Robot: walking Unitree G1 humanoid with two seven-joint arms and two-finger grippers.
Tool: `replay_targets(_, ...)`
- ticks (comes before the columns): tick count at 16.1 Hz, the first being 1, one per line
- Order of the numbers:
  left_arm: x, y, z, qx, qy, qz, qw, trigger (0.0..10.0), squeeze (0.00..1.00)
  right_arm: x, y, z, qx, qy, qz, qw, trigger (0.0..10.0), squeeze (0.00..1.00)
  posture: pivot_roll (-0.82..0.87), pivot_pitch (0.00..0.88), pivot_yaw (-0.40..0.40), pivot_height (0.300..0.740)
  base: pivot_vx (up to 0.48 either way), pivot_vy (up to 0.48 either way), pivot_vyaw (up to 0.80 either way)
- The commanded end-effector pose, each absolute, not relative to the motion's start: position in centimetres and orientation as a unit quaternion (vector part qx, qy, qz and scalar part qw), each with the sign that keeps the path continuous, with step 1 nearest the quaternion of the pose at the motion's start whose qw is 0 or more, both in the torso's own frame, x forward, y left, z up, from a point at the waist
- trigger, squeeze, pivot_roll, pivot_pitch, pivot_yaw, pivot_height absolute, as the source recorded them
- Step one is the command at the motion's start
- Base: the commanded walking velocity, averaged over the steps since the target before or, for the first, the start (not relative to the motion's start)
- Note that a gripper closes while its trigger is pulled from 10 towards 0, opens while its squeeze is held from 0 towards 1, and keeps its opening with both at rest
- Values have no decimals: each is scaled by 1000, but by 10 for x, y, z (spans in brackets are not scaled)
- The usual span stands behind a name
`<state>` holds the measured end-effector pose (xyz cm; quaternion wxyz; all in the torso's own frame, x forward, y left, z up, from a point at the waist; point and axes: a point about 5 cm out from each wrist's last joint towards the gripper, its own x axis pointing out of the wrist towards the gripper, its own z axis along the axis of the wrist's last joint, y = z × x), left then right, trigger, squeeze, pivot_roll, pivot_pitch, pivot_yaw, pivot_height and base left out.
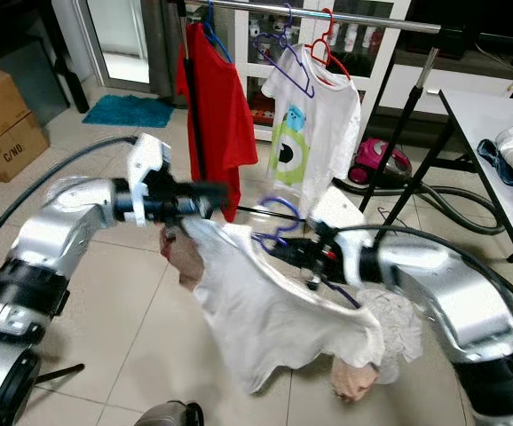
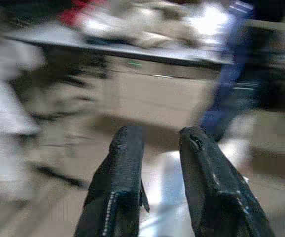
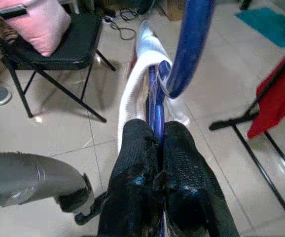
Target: Hang hanger
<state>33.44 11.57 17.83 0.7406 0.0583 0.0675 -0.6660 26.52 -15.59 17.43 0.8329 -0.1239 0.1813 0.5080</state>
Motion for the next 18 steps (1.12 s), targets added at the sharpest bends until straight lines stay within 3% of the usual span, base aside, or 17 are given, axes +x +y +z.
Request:
replay_targets(1, 331, 111, 176, 38, 91, -700, 707, 10000, 1000, 267, -151, 180, -137, 167, 512, 831, 10000, 0, -68, 0, 20, 740, 0, 0, 0)
replay_targets(6, 332, 111, 172, 50, 104, -706, 698, 10000, 1000, 266, -150, 181, -141, 166, 517, 828, 10000, 0, -74, 0, 26, 740, 0, 0, 0)
replay_targets(8, 334, 119, 168, 106, 127, -709, 685, 10000, 1000, 260, -151, 184, -152, 162, 542, 810, 10000, 0, -75, 0, 26, 740, 0, 0, 0)
replay_targets(9, 335, 121, 167, 116, 131, -708, 684, 10000, 251, 259, -151, 185, -154, 161, 546, 808, 10000, 0, -75, 0, 27, 740, 0, 0, 0)
replay_targets(10, 337, 125, 167, 136, 142, -705, 682, 10000, 0, 257, -151, 187, -162, 160, 555, 800, 10000, 0, -75, 0, 27, 740, 0, 0, 0)
replay_targets(13, 339, 126, 164, 156, 157, -706, 673, 10000, 0, 254, -149, 190, -172, 156, 566, 791, 10000, 0, -77, 0, 30, 740, 0, 0, 0)
replay_targets(14, 339, 126, 163, 156, 158, -708, 670, 9333, 0, 254, -149, 190, -173, 155, 568, 790, 10000, 0, -77, 0, 30, 740, 0, 0, 0)
replay_targets(15, 338, 123, 163, 153, 156, -715, 664, 0, 0, 254, -148, 191, -177, 154, 569, 788, 10000, 0, -77, 0, 30, 740, 0, 0, 0)
replay_targets(18, 338, 122, 161, 163, 167, -728, 645, 0, 0, 253, -148, 193, -183, 153, 572, 785, 10000, 0, -78, 0, 33, 740, 0, 0, 0)
